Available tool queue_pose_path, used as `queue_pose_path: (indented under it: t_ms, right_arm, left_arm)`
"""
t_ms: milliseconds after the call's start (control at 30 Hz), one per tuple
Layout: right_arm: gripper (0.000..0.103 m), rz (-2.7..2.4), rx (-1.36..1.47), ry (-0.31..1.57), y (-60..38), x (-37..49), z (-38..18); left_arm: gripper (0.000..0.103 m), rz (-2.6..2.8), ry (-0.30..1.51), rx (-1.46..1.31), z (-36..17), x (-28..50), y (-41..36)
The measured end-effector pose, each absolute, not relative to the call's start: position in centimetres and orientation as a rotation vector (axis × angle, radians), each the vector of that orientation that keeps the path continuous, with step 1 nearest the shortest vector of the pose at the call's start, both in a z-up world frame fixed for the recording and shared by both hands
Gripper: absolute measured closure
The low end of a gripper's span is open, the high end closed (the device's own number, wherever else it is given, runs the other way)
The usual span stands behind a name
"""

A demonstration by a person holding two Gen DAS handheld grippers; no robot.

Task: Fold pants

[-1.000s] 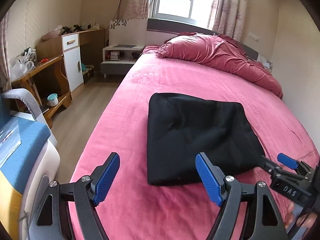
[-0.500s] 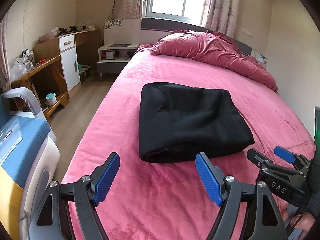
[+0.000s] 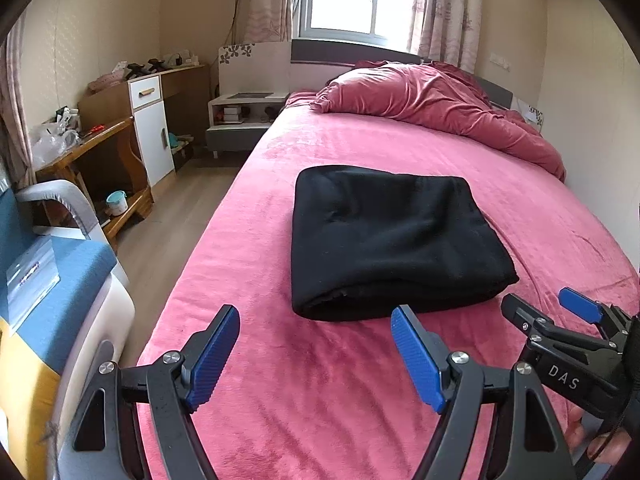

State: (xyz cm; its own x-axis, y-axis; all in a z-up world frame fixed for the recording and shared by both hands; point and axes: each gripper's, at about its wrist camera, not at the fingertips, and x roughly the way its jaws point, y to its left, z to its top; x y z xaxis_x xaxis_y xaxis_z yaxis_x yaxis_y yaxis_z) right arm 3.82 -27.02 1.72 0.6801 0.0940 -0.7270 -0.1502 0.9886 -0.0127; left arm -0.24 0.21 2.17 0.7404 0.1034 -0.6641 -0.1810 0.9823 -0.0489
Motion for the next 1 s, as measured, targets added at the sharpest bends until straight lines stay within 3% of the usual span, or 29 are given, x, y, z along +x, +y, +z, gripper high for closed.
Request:
queue_pose_path:
  t_ms: [1000]
  right_arm:
    - [0.011,0.137,-0.081,0.808,-26.4,2.8,1.8]
  left_arm:
    - [0.023,0.191,0.715,-0.100,2.2,-0.6,0.3]
